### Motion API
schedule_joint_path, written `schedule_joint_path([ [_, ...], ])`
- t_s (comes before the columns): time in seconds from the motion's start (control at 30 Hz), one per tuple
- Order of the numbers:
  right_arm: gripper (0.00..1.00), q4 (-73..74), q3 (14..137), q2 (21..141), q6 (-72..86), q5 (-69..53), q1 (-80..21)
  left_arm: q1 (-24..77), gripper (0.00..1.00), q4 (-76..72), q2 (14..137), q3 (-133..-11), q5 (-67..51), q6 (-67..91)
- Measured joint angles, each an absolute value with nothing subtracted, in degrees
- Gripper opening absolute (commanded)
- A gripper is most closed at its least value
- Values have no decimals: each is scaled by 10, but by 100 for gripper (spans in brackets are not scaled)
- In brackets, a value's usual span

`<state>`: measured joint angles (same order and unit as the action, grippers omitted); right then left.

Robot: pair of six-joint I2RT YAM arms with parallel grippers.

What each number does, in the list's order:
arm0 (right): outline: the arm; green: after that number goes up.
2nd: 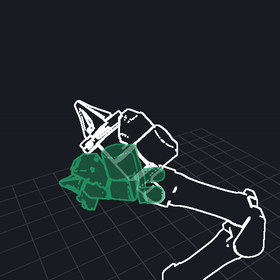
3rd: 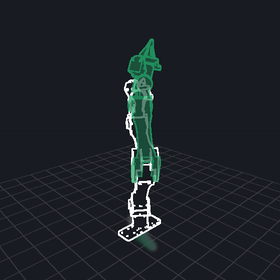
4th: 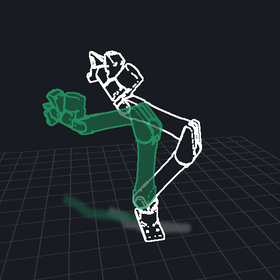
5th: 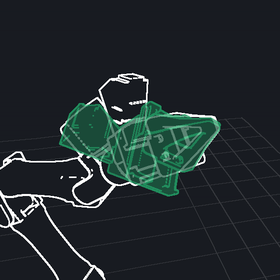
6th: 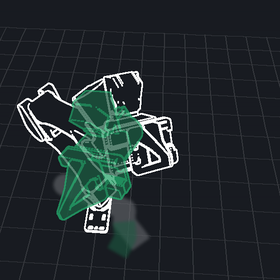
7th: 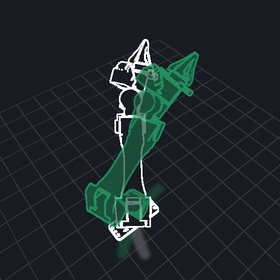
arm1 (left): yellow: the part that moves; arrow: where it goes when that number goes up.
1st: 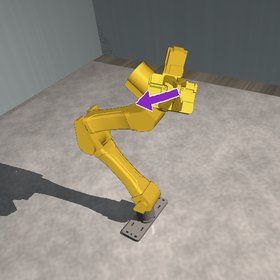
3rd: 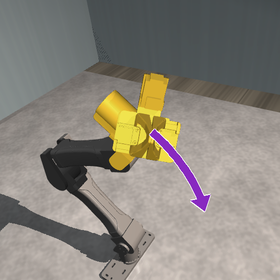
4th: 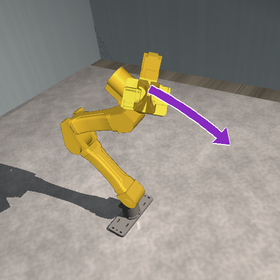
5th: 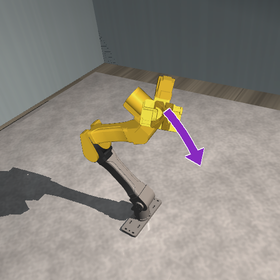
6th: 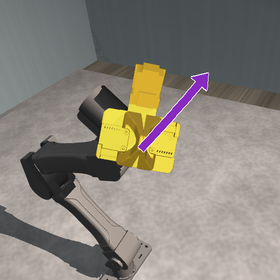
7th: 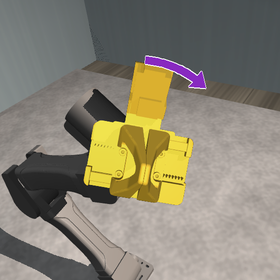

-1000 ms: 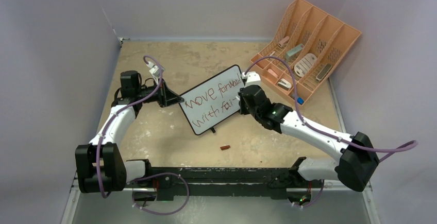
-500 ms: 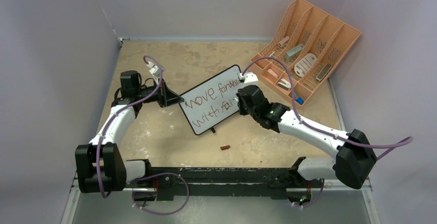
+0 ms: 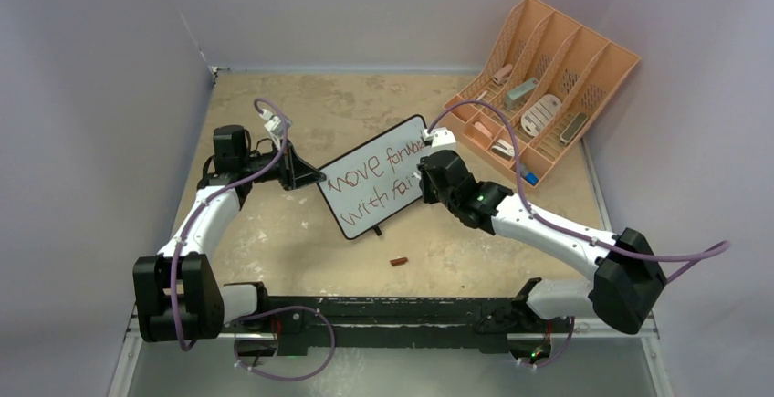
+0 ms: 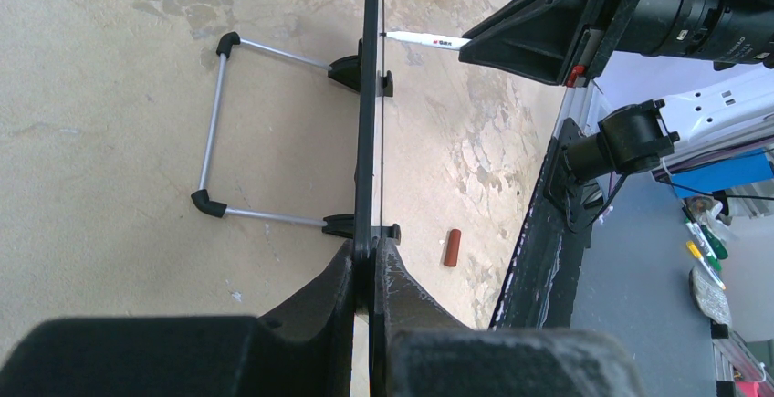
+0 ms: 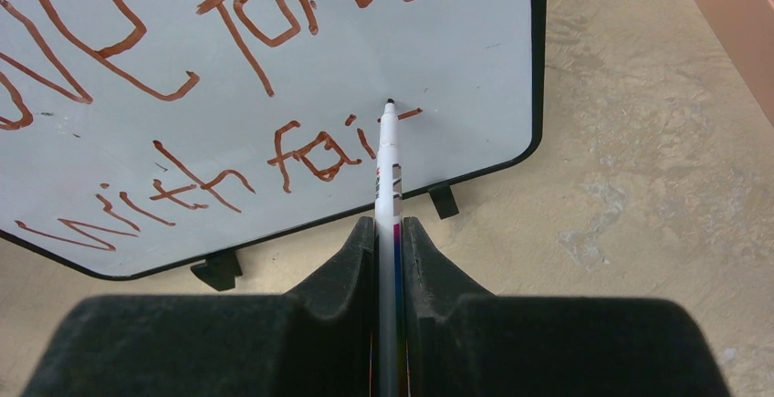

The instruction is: Write a sentence on the whiteboard

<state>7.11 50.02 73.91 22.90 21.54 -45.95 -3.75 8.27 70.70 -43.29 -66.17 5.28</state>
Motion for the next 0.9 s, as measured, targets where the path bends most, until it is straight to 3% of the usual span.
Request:
schedule_joint_path([
  [0.9,0,103,494,743,262,201,-460,-37,0,83,707,-433,-662,53],
])
